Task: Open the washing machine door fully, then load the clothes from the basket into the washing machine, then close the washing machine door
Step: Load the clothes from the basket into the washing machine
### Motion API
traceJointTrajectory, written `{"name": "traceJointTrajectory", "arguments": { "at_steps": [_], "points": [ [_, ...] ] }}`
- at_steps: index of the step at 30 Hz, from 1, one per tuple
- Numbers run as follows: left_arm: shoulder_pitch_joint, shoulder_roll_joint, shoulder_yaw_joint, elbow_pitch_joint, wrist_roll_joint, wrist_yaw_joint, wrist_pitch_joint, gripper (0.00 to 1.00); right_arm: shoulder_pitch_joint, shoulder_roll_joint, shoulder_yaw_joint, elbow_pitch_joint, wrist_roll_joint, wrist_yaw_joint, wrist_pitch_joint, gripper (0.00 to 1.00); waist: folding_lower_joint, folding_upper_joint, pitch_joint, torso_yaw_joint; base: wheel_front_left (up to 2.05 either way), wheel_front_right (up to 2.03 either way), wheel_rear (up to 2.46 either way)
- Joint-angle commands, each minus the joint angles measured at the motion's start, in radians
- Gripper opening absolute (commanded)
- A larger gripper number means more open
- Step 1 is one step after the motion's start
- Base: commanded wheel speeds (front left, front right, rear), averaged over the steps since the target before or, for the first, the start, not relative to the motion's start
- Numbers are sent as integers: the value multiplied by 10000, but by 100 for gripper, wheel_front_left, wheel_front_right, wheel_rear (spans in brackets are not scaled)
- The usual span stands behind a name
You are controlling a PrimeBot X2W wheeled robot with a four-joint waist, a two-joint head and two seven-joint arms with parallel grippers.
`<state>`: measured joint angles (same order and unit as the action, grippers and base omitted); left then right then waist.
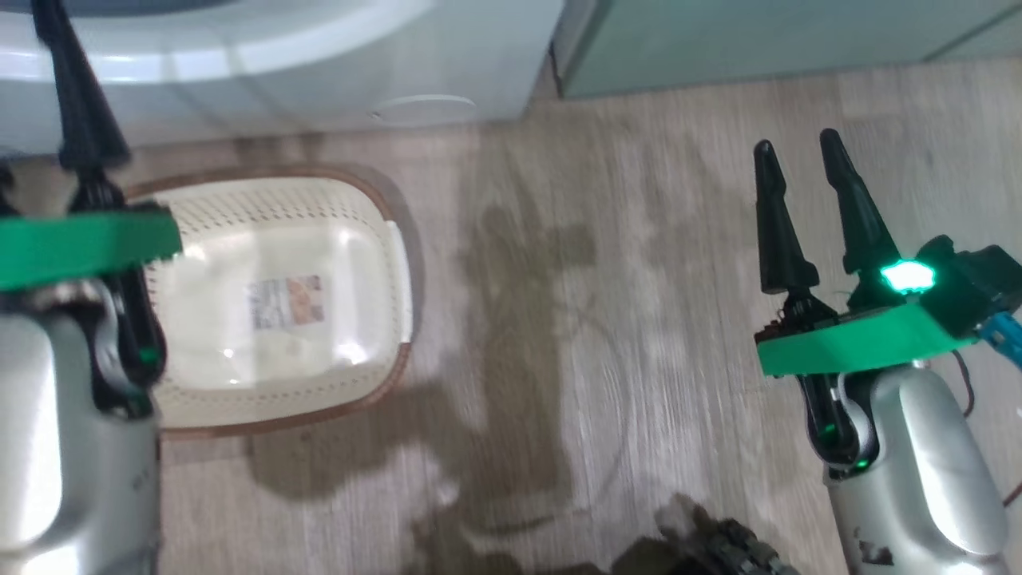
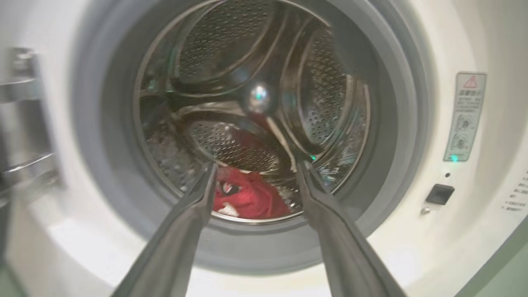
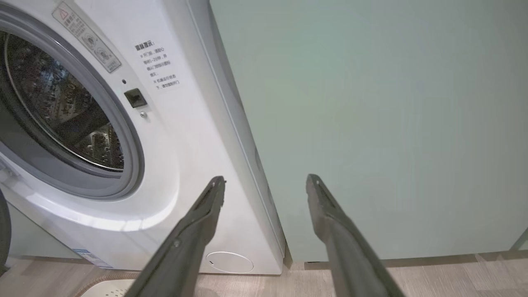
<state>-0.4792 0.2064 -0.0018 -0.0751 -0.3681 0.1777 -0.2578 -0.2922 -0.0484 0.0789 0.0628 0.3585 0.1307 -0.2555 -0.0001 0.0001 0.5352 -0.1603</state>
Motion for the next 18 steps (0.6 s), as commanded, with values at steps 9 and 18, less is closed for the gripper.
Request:
{"name": "traceJointTrajectory", "arguments": {
  "at_steps": [9,18],
  "points": [
    [1871,-907,1069,345,567,-673,-39,100,720,-18,-252,104,-626,0,224,100,1,-1,-1824,994,0,0,0],
    [3253,-1256,601,529,1337,-1151,-39,100,1577,-18,-693,-32,-1027,0,855,100,1,-1,-3224,1341,0,0,0]
  ]
}}
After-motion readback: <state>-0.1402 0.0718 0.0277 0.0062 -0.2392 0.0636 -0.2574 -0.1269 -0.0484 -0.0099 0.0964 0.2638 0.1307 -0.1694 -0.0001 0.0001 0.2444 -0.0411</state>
